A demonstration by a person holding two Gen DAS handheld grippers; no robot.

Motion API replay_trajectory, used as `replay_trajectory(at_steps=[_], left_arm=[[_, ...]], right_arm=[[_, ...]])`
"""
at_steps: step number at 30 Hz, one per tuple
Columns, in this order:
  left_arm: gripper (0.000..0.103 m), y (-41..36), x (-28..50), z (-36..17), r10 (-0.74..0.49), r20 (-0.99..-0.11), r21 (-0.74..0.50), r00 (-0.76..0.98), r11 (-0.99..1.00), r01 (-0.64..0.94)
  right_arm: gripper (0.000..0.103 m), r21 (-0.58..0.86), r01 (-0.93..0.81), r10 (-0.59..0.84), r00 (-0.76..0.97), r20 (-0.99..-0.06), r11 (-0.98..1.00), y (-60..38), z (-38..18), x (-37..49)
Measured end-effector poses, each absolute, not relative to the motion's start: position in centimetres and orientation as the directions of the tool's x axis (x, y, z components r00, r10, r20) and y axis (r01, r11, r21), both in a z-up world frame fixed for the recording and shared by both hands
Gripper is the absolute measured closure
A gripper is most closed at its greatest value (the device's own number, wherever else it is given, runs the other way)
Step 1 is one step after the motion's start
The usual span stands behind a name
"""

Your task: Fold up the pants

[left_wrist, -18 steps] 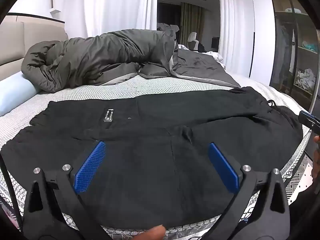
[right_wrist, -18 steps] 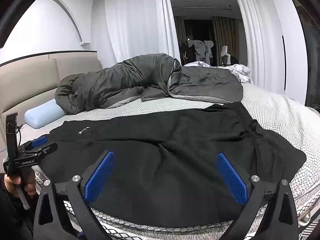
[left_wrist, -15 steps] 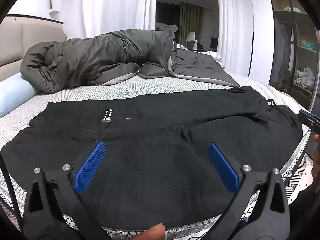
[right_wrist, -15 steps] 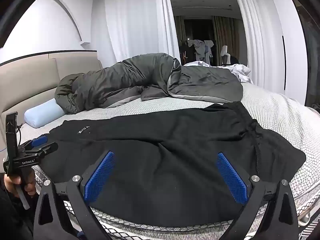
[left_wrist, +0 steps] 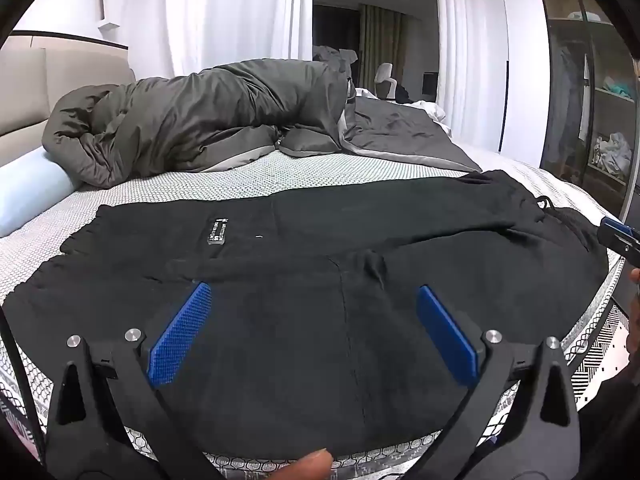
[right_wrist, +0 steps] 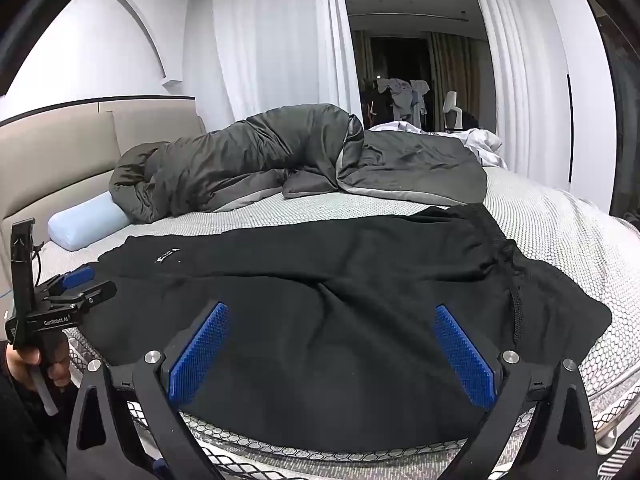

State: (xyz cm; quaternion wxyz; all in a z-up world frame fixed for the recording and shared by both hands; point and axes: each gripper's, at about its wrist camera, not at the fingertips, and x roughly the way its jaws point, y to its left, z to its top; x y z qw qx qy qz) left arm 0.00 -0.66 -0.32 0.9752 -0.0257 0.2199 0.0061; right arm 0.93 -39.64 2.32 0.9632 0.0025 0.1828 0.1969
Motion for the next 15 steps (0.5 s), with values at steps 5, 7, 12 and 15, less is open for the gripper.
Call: replay_trajectory(at_steps=[5, 7, 12, 15], left_arm=[[0.001, -0.62, 0.08, -0.37, 0.000, -0.430, -0.048, 0.903, 0.999, -0.022], [0.001, -0.54, 0.10, -0.32, 0.001, -0.430, -0.048, 0.903, 0.999, -0.024], [0.001, -0.60, 0.14, -0.30, 0.002, -0.431, -0.046, 0.902, 0.999, -0.024], [0.001, -0.62, 0.13, -0.33, 0.002, -0.430, -0.045, 0.903, 0.999, -0.023]], right_arm=[[0.000, 0.076, -0.380, 0.382, 0.854, -0.354, 0.922, -39.59, 1.80, 1.26], [0.000, 0.073, -0.377, 0.378, 0.855, -0.355, 0.923, -39.47, 1.82, 1.15], [0.000, 0.071, -0.378, 0.377, 0.855, -0.356, 0.923, -39.42, 1.83, 1.17], [0.000, 0.073, -0.377, 0.377, 0.855, -0.355, 0.923, -39.50, 1.85, 1.16]])
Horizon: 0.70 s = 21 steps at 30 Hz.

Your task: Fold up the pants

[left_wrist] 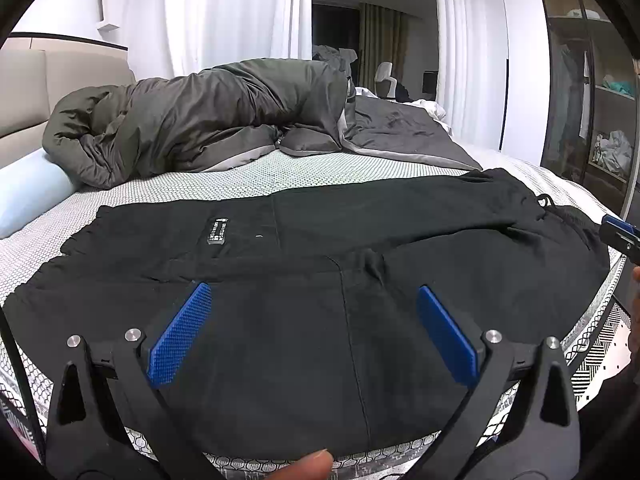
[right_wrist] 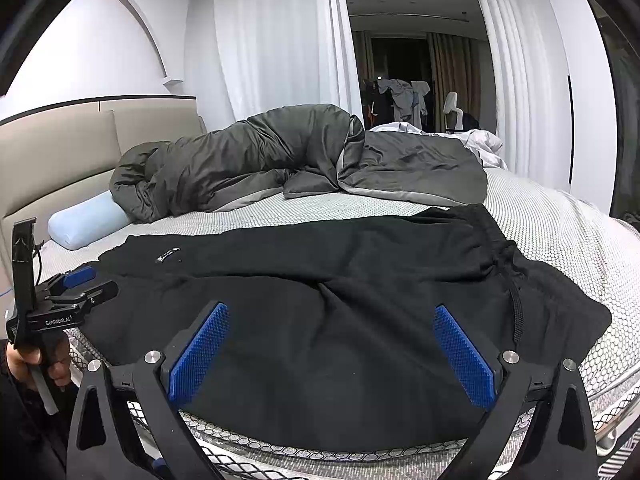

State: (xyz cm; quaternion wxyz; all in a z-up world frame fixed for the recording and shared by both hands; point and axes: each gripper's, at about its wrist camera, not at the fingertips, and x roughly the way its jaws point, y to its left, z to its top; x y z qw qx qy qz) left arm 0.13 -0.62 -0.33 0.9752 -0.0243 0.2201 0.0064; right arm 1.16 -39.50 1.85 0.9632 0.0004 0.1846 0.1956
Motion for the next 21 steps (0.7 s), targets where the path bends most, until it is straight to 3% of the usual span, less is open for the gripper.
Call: replay_trajectory(at_steps=[21], left_arm=[[0.001, -0.66, 0.19, -0.34, 0.004, -0.430, -0.042, 0.903, 0.999, -0.024]], right_arm=[[0.000, 0.068, -0.376, 0.374, 0.855, -0.358, 0.924, -39.32, 1.68, 1.25]])
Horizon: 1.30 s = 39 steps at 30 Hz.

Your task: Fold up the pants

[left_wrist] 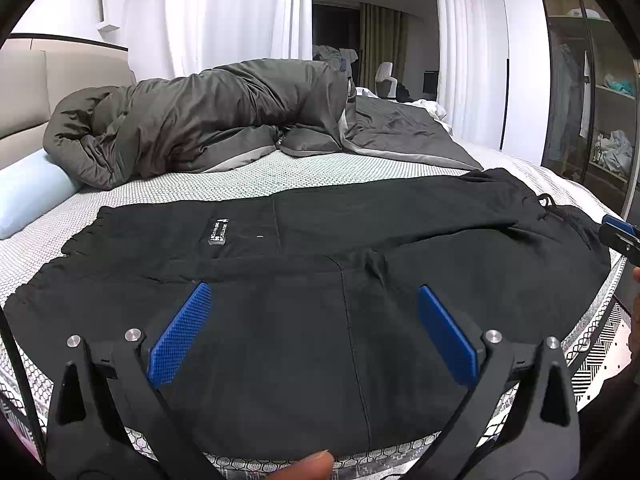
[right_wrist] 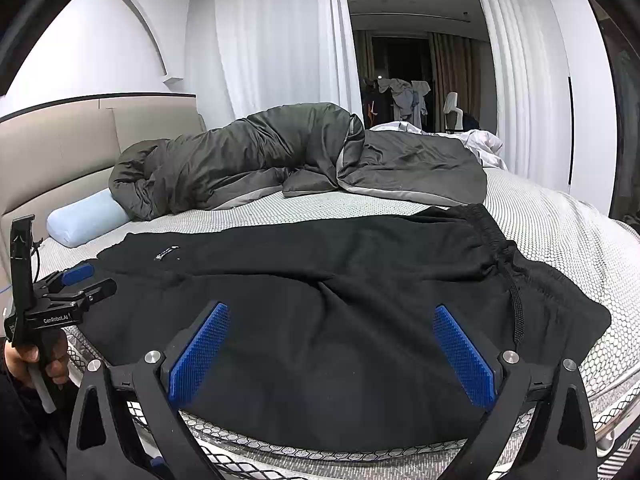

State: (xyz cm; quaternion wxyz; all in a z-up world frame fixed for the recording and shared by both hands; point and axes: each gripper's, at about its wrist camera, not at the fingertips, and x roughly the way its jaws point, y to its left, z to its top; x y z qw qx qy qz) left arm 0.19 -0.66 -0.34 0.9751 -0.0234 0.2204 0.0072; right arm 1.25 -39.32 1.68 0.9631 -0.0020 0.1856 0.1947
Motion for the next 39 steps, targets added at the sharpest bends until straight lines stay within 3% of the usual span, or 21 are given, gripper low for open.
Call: replay_trajectory(at_steps=[39], left_arm=[[0.001, 0.4, 0.0, 0.0, 0.012, -0.425, -0.053, 0.905, 0.998, -0.039]], right_arm=[[0.000, 0.053, -0.358, 0.350, 0.854, -0.386, 0.932, -39.6, 1.2, 2.0]])
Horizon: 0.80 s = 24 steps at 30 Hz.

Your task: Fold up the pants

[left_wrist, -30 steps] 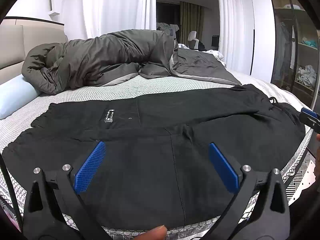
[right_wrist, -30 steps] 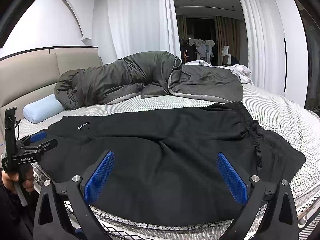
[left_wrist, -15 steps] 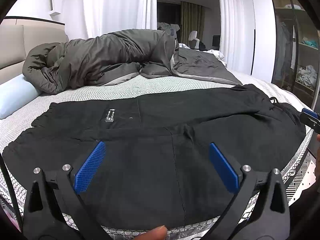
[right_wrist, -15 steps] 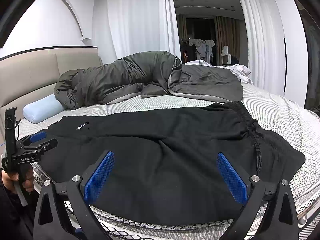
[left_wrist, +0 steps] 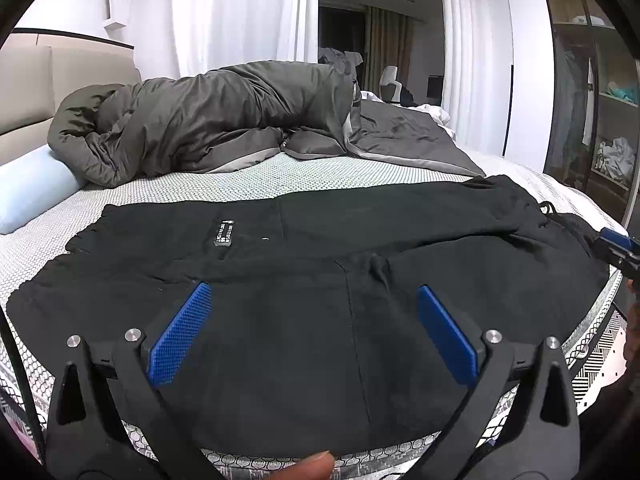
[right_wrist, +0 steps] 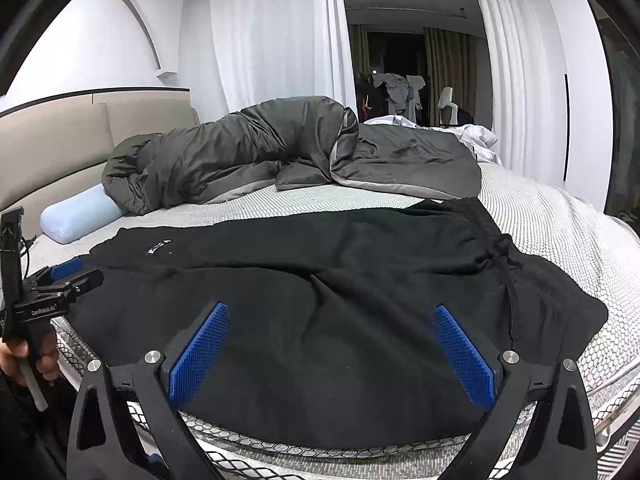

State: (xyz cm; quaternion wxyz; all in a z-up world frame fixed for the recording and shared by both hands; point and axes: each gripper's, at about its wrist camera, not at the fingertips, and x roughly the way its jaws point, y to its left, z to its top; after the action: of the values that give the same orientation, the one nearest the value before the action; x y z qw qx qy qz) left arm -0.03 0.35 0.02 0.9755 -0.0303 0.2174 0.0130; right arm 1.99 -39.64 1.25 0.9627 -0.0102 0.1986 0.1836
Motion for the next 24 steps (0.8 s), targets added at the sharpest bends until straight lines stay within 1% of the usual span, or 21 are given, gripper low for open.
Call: replay_trajectory(at_steps=[5, 9, 12, 14, 16, 19, 21, 24], left_arm=[[0.001, 1.2, -0.2, 0.4, 0.016, -0.423, -0.076, 0.906, 0.996, -0.053], [0.001, 2.4, -0.4, 0.7, 0.013, -0.422, -0.118, 0.906, 0.991, -0.069], [0.001, 3.5, -0.8, 0.9, 0.011, -0.414, -0.157, 0.910, 0.984, -0.083], [0.001, 4.1, -1.0, 1.2, 0.014, -0.412, -0.178, 0.911, 0.979, -0.096], [0.001, 4.7, -1.2, 1.3, 0.017, -0.412, -0.206, 0.911, 0.972, -0.111], [0.001, 5.5, -1.5, 1.1, 0.022, -0.423, -0.245, 0.906, 0.960, -0.138], [0.001, 6.4, -1.8, 1.1, 0.056, -0.434, -0.233, 0.899, 0.957, -0.172], [0.001, 8.9, -2.4, 1.3, 0.096, -0.465, -0.277, 0.880, 0.928, -0.248]], right_arm=[[0.000, 0.028, -0.341, 0.324, 0.859, -0.396, 0.940, -39.5, 1.3, 2.4], [0.000, 0.042, -0.329, 0.312, 0.840, -0.444, 0.944, -39.8, 2.4, 3.1], [0.000, -0.004, -0.336, 0.294, 0.830, -0.474, 0.942, -40.0, 4.7, 3.7], [0.000, -0.056, -0.332, 0.272, 0.848, -0.455, 0.942, -40.1, 6.4, 3.7], [0.000, -0.071, -0.329, 0.268, 0.861, -0.431, 0.942, -40.6, 7.5, 3.6], [0.000, -0.047, -0.312, 0.266, 0.871, -0.412, 0.949, -41.9, 7.9, 3.8], [0.000, -0.029, -0.298, 0.260, 0.873, -0.412, 0.954, -42.9, 7.5, 3.9], [0.000, -0.002, -0.265, 0.240, 0.875, -0.421, 0.964, -44.4, 6.4, 4.1]])
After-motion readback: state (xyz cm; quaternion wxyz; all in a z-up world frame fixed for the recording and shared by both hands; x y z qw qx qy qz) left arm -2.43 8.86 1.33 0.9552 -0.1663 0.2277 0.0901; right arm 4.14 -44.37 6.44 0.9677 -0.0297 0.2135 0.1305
